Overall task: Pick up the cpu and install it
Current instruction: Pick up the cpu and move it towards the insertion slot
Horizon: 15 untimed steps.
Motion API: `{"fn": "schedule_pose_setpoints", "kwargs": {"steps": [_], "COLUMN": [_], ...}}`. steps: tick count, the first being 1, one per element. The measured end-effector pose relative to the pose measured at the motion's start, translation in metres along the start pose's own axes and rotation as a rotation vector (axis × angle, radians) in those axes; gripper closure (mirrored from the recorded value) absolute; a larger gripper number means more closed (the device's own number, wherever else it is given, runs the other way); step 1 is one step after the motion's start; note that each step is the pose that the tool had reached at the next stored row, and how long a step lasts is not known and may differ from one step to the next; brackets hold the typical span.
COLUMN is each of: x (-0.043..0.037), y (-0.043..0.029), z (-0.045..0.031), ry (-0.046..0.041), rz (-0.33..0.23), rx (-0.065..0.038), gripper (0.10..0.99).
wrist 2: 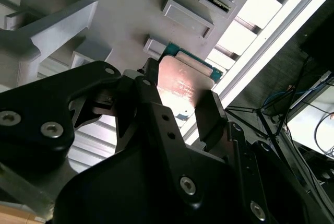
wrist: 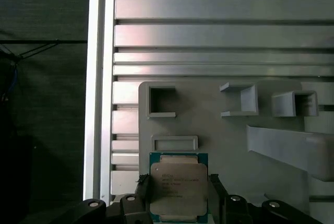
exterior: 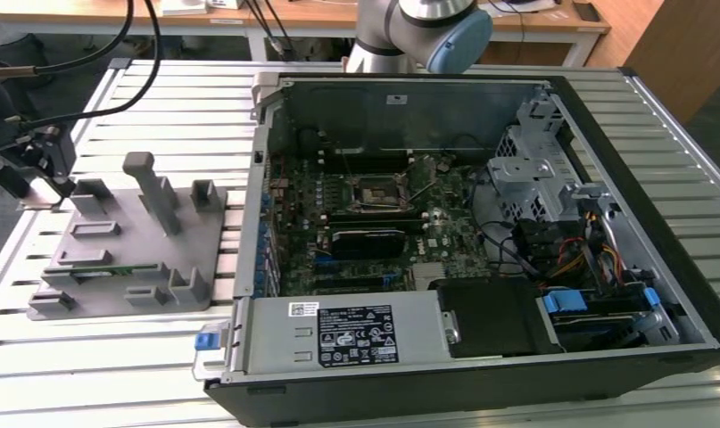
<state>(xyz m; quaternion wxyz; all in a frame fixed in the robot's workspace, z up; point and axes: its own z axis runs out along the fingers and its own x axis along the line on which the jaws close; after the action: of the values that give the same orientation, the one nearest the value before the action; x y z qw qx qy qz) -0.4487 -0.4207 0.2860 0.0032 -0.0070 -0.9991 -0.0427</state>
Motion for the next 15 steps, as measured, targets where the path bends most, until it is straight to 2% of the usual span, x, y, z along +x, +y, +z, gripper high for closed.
{"fn": "schedule_pose_setpoints", "kwargs": {"steps": [15], "x": [0.0000], "y": [0.0004], "z": [-0.0045], "ry": [0.0000], "rz": [0.000], "rx": [0.000], "gripper": [0.561]}}
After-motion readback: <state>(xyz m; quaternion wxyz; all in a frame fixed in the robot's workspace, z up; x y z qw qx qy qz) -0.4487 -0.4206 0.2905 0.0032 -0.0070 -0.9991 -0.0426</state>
